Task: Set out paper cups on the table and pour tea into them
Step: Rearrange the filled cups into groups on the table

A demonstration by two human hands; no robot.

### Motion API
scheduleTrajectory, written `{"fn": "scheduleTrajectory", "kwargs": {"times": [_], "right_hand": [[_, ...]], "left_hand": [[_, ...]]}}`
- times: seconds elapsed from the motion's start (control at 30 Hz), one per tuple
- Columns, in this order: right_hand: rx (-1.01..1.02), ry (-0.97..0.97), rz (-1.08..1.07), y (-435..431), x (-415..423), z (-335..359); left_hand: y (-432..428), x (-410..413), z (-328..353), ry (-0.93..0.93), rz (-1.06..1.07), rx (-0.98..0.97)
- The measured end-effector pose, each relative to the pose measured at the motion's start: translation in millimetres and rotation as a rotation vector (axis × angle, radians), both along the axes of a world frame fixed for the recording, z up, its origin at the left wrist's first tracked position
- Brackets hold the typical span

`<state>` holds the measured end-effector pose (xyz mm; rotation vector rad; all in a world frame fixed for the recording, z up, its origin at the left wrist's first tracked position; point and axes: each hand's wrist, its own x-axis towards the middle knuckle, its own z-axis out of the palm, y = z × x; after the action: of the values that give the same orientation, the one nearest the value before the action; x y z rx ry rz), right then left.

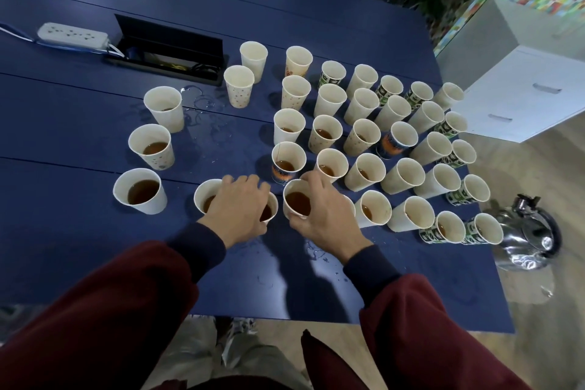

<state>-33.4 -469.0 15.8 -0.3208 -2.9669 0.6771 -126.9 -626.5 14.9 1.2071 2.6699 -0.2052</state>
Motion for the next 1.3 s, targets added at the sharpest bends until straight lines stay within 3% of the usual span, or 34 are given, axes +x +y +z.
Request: {"fn": "scheduleTrajectory", "kwargs": {"times": [0.3, 0.57, 0.77, 1.03, 1.3], "right_hand": [[0.102, -0.161, 0.102, -8, -11, -19], [-0.025, -0.242, 0.057, -10, -21, -28], [-0.01, -0.225, 0.115, -8, -23, -25], [0.048, 0.005, 0.267, -29, -46, -12], [0.091, -0.21, 0.367, -56, -71, -27]], "left_hand": [[-9, -11, -10, 0.013, 0.162, 0.062], [-13, -16, -14, 0.004, 0.236, 0.125], [-21, -19, -15, -0.05, 0.198, 0.118], [-49, -27, -3, -0.178, 0.307, 0.071], [-72, -36, -1, -0.297, 0.393, 0.129]]}}
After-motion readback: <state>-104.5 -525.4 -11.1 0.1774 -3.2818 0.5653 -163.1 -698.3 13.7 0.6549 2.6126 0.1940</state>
